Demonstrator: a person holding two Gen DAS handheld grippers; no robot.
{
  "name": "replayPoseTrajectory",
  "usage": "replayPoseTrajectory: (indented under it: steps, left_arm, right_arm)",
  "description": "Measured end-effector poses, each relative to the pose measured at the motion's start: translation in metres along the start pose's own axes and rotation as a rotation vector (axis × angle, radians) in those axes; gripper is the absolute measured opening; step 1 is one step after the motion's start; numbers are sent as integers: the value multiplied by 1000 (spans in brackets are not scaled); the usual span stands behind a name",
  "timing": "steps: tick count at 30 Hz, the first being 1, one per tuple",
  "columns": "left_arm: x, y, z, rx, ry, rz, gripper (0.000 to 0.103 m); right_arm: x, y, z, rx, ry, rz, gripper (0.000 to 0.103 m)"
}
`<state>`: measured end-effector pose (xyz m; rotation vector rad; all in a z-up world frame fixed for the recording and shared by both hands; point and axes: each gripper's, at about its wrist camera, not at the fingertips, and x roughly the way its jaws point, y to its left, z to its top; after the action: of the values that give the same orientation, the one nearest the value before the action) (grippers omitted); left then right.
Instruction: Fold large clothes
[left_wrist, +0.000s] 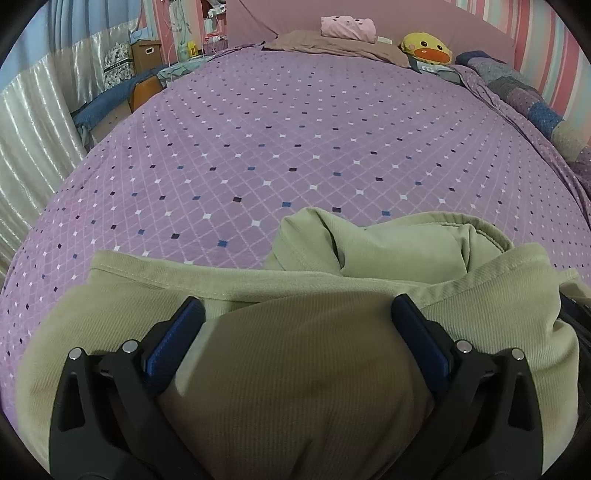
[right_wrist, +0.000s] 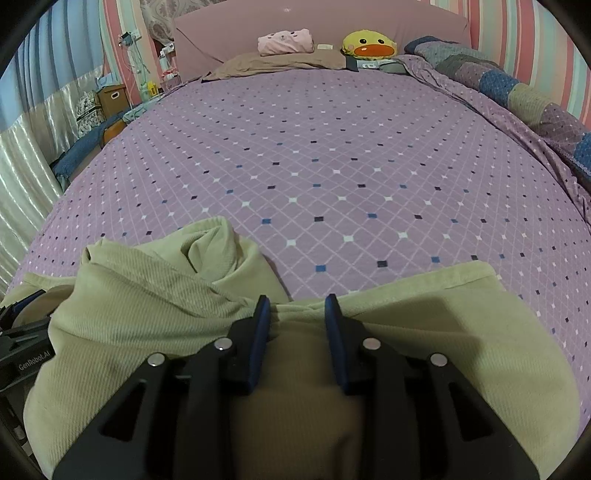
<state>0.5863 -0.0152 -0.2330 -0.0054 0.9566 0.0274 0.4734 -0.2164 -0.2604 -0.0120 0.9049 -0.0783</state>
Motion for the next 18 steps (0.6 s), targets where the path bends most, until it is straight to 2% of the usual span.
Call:
replayPoseTrajectory:
  steps: [18]
  left_arm:
    - [-3,4,-4,-2,-47,-14,100]
  right_arm:
    - [2,0,-2,2,-34,-3,32]
